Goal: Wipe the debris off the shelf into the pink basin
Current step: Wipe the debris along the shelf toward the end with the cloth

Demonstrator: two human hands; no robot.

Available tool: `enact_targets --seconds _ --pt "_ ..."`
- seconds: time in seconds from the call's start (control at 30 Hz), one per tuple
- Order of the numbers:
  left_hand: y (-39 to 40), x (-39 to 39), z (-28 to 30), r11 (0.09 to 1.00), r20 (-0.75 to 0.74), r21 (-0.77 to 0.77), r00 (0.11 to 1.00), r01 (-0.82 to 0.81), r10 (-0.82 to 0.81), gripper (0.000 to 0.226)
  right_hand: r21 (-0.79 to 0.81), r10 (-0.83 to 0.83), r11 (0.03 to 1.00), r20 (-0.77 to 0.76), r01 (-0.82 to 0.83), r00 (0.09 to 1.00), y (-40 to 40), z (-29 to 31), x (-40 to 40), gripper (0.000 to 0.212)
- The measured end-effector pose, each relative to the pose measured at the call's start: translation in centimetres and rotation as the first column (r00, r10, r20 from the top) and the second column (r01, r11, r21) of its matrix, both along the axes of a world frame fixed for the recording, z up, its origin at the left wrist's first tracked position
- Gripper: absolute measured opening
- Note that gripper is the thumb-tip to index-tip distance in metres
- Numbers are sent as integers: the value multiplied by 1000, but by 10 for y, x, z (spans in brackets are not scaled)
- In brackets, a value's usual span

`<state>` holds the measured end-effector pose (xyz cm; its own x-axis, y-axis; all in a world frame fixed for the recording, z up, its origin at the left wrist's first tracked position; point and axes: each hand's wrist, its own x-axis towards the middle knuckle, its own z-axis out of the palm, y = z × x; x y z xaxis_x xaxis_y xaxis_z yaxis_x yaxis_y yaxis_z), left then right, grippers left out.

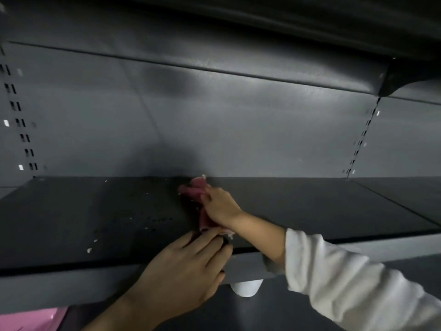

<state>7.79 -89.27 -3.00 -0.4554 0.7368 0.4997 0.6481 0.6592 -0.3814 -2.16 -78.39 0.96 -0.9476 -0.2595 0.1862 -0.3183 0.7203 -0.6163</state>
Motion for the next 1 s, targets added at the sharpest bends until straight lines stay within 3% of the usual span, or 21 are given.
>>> enact_targets --seconds 0.13,0.2,0.3,0.37,0.43,0.5,0.53,0.63,0.83,0.97,1.0 --pt "-10 3 -2 999 -60 29 997 -43 45 46 -165 -34 985 50 42 998 19 12 -10 32" --pt "-21 8 -2 995 -75 53 993 -85 89 63 -287 -16 958 46 28 999 48 21 -16 31" --pt "-43 17 2 986 -77 82 985 -147 153 67 -364 -130 924 -14 116 991 113 35 -31 32" --pt "-56 21 6 974 -81 65 972 -216 221 61 -265 -202 942 35 204 979 153 31 -47 35" --pt "-63 23 5 969 -77 40 966 -243 246 44 -18 -342 938 100 345 935 173 15 -62 36" --pt "-63 22 1 973 -67 51 971 -226 229 41 157 -437 891 48 426 898 174 2 -70 34" --pt "-62 21 0 974 -59 68 973 -218 222 46 173 -434 890 33 423 900 164 -1 -71 32" --pt "-64 18 -2 975 -13 91 979 -203 205 62 185 -349 923 33 337 937 115 0 -77 31" --pt "-67 11 -6 976 -34 83 978 -202 206 72 215 -5 977 -10 7 1000 20 -4 -95 34" --pt "-66 11 -7 981 17 89 985 -174 173 54 158 172 973 -9 -169 985 -12 -2 -84 32" --pt "-66 11 -7 979 34 93 984 -179 177 58 152 196 969 -4 -194 981 -16 -2 -81 29"
